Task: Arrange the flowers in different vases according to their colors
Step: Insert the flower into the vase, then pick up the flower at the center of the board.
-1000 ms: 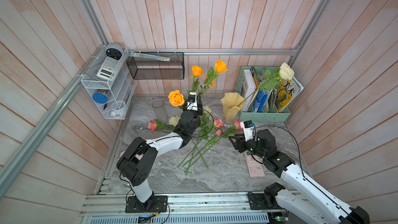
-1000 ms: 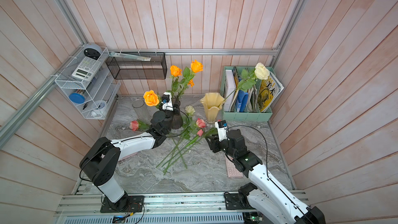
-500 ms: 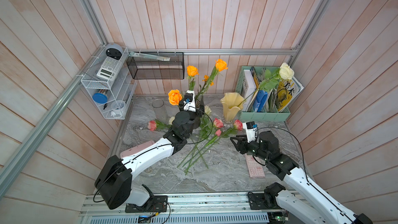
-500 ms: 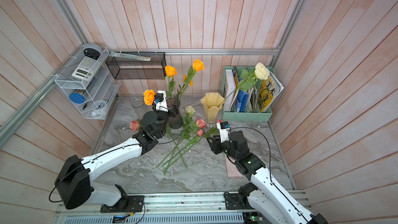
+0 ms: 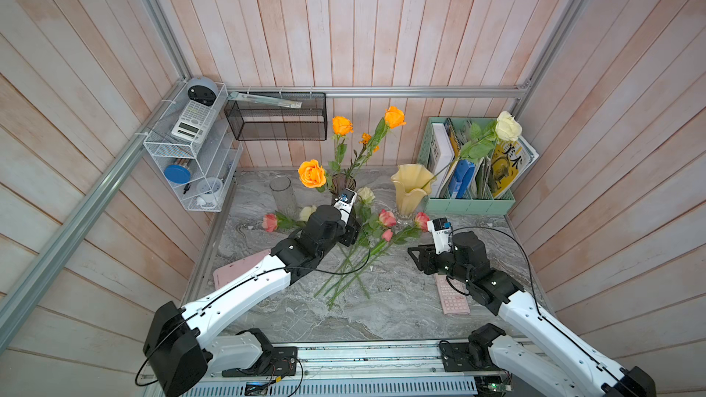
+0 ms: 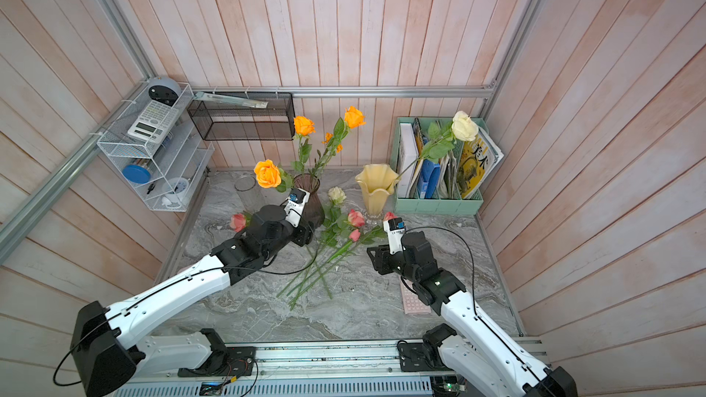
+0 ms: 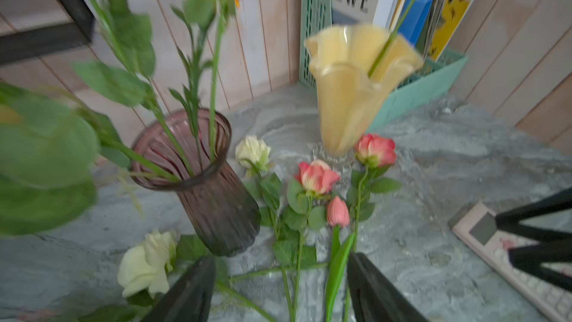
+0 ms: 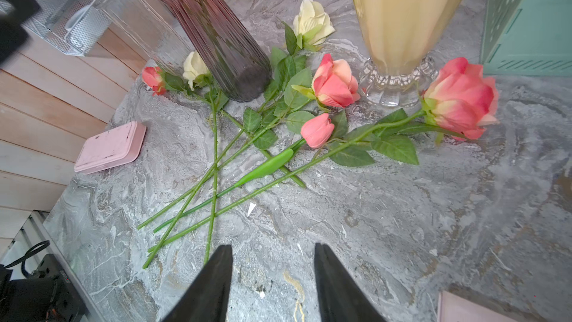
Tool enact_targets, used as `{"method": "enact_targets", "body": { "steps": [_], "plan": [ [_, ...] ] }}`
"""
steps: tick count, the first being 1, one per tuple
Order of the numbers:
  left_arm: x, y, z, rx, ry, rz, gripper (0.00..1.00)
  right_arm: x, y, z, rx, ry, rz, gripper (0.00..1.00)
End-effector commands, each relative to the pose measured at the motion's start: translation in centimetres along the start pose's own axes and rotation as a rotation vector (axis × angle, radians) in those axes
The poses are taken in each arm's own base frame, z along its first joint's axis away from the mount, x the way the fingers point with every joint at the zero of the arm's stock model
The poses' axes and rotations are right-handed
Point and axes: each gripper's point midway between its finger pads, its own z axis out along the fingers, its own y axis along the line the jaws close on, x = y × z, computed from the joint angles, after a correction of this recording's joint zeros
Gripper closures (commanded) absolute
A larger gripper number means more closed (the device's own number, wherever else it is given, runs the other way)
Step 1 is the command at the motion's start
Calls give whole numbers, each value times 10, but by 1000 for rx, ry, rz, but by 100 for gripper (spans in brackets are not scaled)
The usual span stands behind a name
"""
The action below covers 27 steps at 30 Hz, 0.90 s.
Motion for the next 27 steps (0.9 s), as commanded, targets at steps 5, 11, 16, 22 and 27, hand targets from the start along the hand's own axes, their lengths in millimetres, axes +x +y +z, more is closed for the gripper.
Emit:
{"method": "enact_targets", "body": {
  "steps": [5,11,16,22,27],
  "plan": [
    [77,-10,41,20,308,43,35,5,-8,2,40,21,46,51],
    [103,-12,74,22,426,52,44,11,-12,0,50,24,47,51],
    [129,-7,94,47,523,7,49,13,-13,-1,55,21,44,51],
    [141,-3,104,64,562,-25,56,14,-14,-1,57,22,39,51],
    [150,-7,112,84,589,-31,63,14,-14,1,52,20,44,51]
  ]
}}
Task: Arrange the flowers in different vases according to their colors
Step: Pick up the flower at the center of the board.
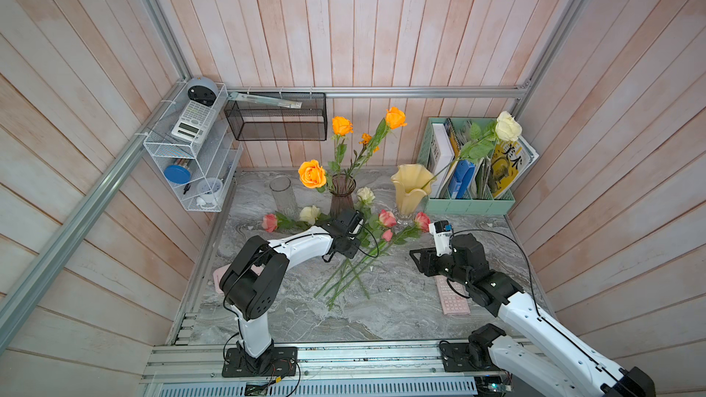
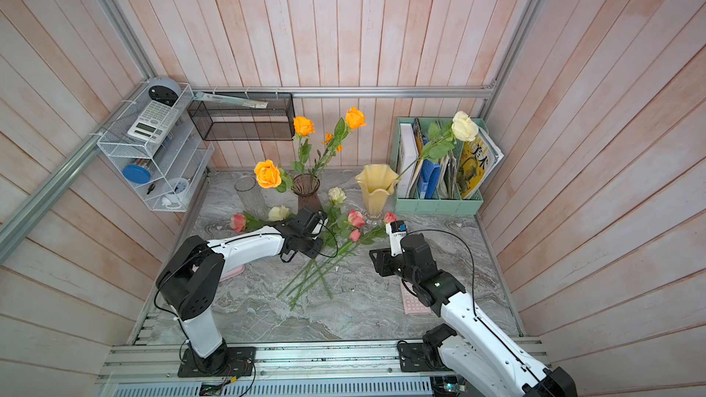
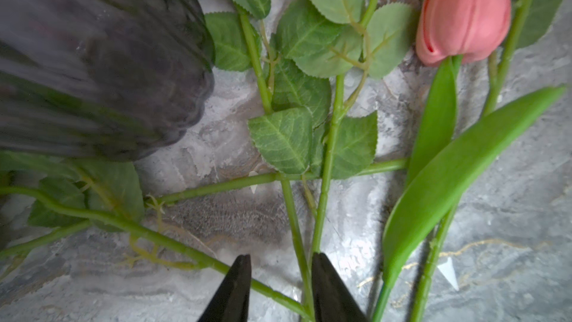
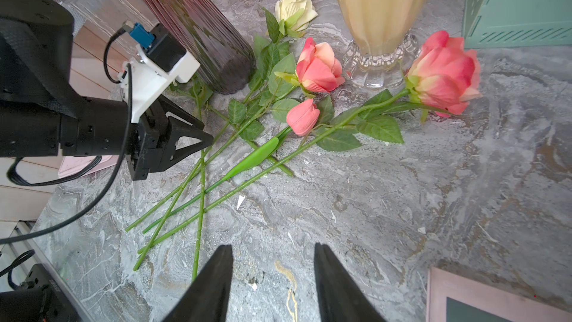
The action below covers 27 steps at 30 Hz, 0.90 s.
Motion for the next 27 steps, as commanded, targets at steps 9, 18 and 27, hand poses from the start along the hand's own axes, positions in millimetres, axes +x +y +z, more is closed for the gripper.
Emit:
{"method": "enact_targets", "body": {
  "steps": [9,18,27],
  "plan": [
    [-2,-10,13,55,21,-11,65,6,-6,2,18,5,9,51],
    [4,-8,25,41,47,-16,76,9,-8,0,21,0,7,51],
    [-11,-5,4,32,-10,-36,85,6,-9,-4,28,-15,2,51]
  ]
}}
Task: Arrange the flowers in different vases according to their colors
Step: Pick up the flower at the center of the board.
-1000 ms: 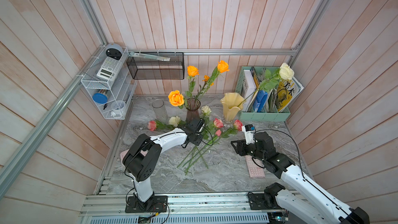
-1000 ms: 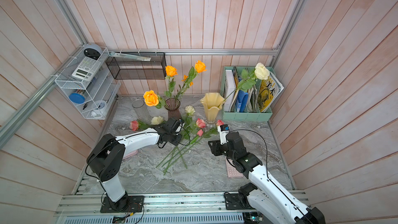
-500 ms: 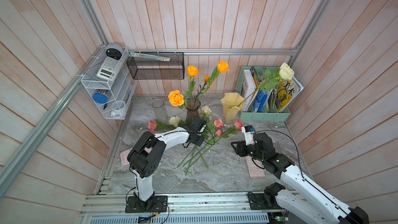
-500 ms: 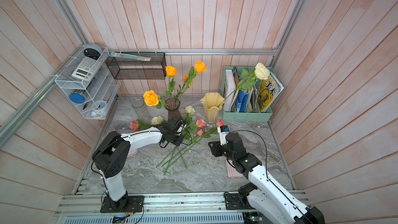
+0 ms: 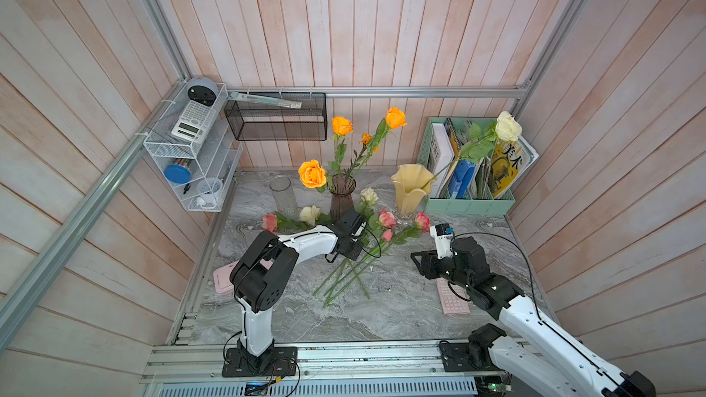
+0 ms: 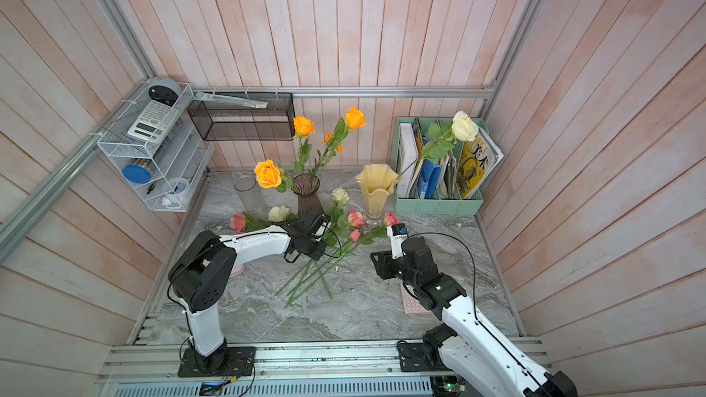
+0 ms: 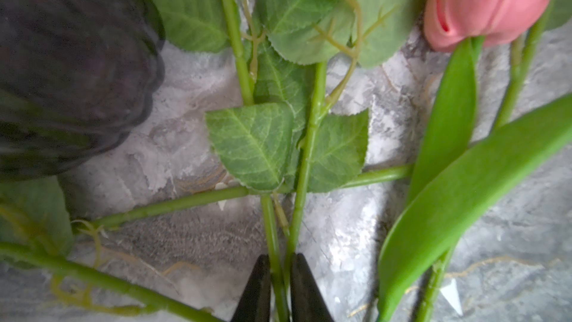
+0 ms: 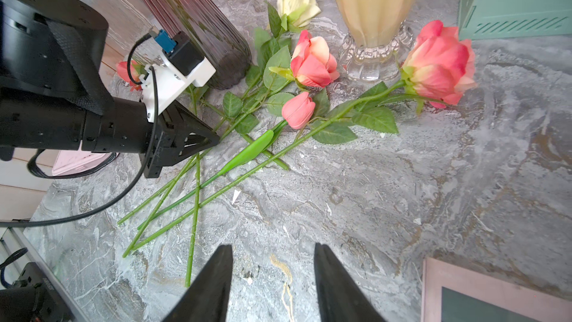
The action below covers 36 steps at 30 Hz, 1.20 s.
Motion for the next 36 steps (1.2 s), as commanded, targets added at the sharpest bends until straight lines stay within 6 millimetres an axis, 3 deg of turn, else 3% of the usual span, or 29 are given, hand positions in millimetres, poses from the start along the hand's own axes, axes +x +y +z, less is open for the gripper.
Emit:
{"method": "enact_targets", "body": {
  "steps": [1,14,26,36],
  "plan": [
    [-20,1,-20,-5,-67,-16,86,-2,-4,-2,19,-12,4,51],
    [-26,-1,-79,4,-187,-50,90,-4,0,1,-1,-13,5,51],
    [-47,-10,-173,70,-439,-118,99,-20,20,8,-95,-38,23,51],
    [-70,-67,-287,323,-915,-147,100,-52,103,-10,-548,-187,132,50]
  ]
}}
